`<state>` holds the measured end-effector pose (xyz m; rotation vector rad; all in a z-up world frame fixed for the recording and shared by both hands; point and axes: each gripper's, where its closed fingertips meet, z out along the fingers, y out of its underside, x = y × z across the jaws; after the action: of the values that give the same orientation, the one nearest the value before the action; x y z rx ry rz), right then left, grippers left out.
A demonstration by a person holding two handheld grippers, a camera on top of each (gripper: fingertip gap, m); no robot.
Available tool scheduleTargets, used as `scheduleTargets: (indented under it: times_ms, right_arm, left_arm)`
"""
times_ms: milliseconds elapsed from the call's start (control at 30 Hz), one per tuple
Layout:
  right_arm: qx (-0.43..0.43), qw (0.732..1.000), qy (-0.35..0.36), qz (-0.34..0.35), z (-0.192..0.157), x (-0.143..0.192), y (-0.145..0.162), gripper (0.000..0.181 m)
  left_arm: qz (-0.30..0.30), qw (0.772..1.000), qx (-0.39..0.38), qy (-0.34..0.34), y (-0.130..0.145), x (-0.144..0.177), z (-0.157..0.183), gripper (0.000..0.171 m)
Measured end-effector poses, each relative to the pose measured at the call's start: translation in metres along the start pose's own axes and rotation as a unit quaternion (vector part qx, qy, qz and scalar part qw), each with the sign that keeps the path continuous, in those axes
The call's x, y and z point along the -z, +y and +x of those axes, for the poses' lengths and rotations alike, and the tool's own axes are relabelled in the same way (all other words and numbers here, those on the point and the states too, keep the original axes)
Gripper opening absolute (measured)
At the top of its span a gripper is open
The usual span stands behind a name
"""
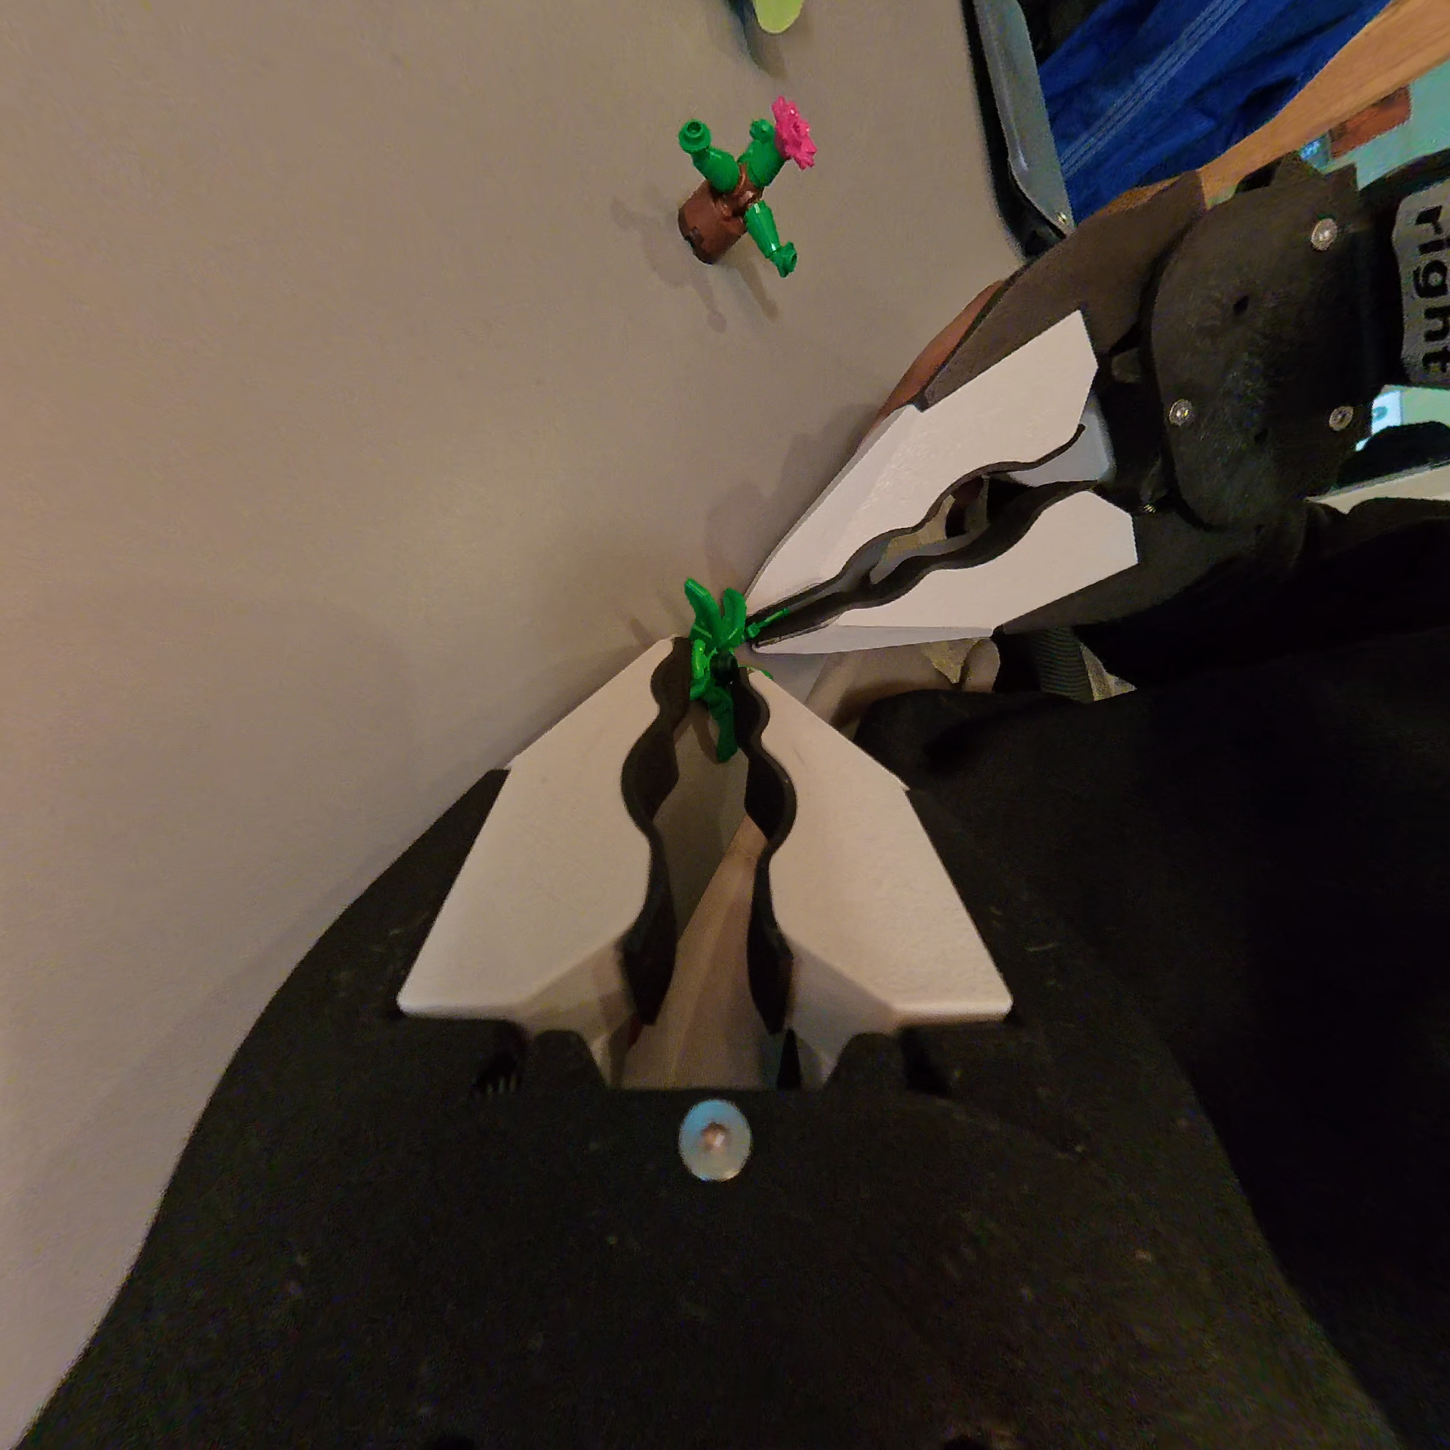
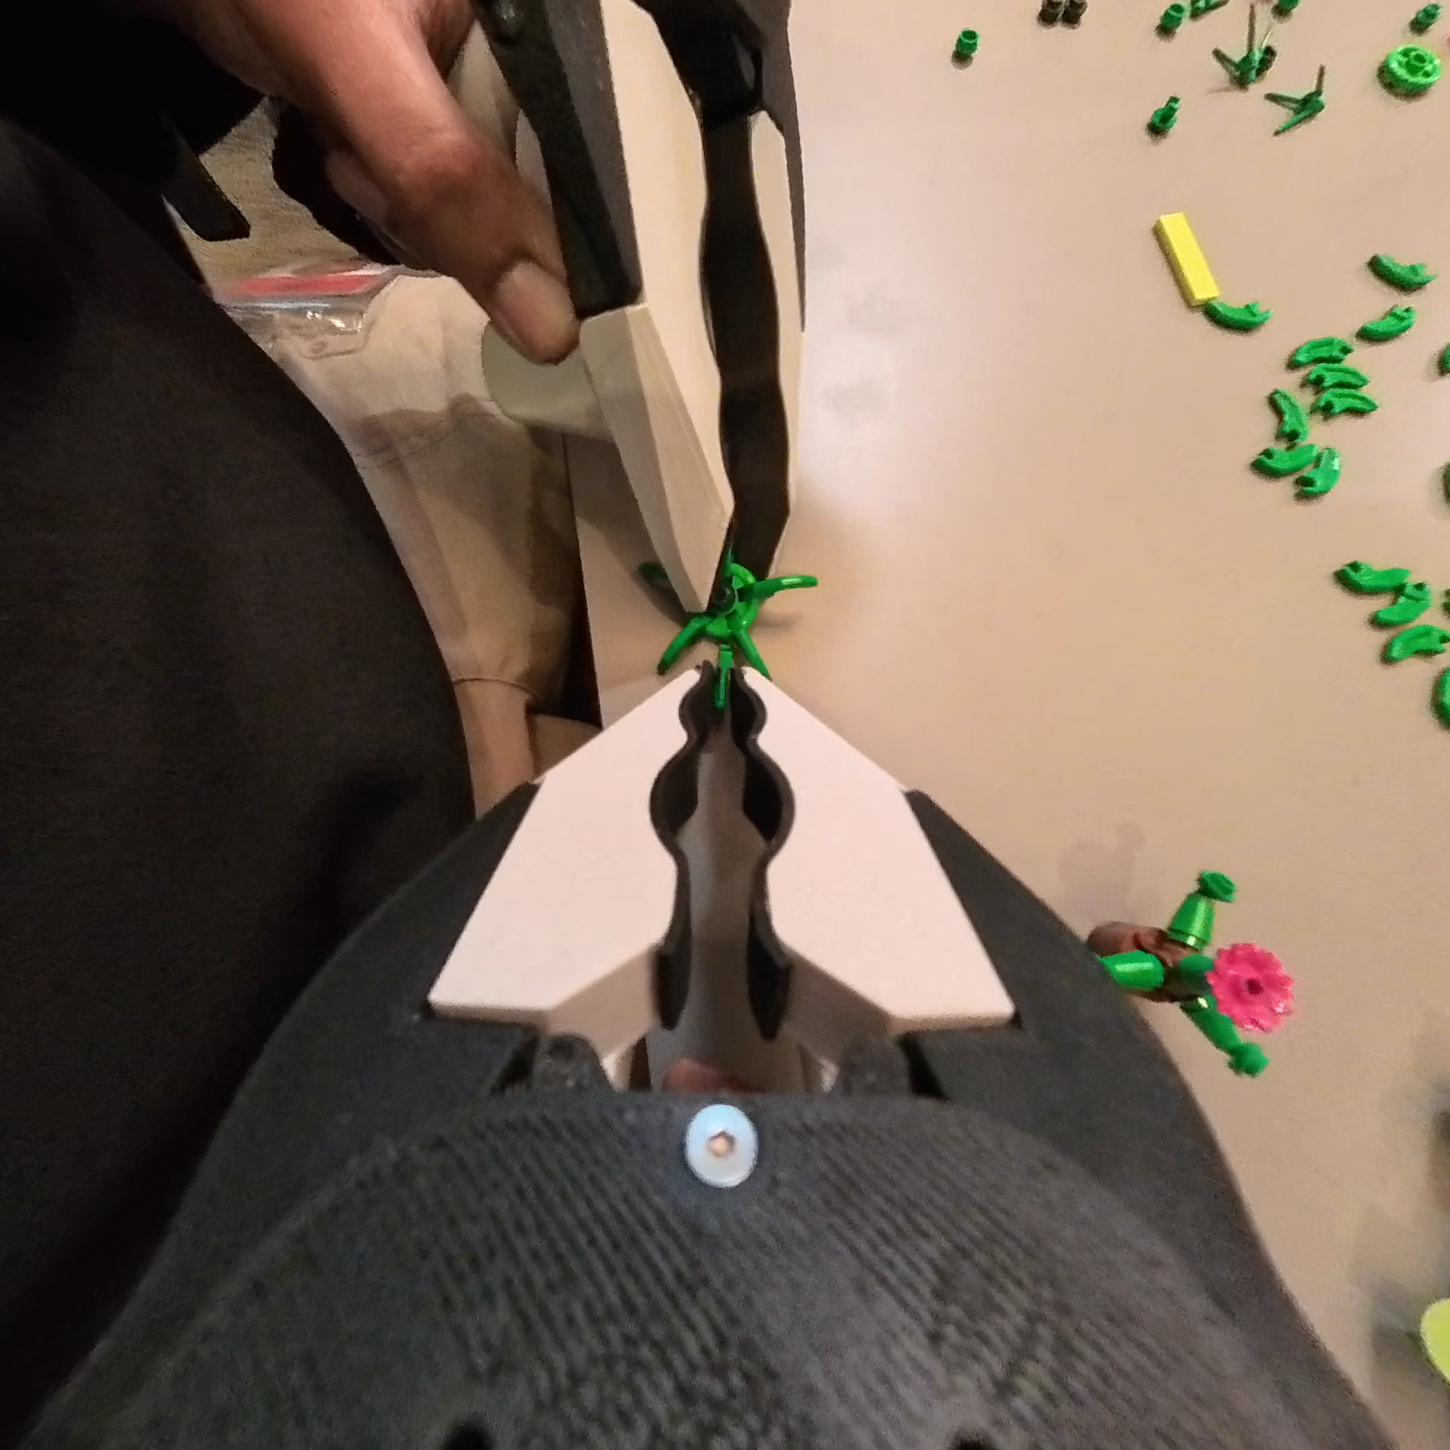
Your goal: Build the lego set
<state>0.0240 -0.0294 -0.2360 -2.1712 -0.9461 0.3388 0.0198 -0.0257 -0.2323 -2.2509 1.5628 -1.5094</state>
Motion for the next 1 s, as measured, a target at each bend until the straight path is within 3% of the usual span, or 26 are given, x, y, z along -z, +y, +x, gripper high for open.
scheduleTargets:
  times_ms: [500, 1000]
  right_arm:
    - [-0.003, 1.000, 0.009, -0.004, -0.0005, 0.0022, 0.0023, 0.001]
    - [0.031, 0.995, 0.063, -0.068, 0.0025, -0.0010, 0.0003, 0.000]
  left_arm:
    - [0.005, 1.000, 0.011, 0.022, -0.0003, -0.0007, 0.0016, 0.010]
    - [0.018, 0.999, 0.029, 0.034, -0.0036, 0.0000, 0.0004, 0.009]
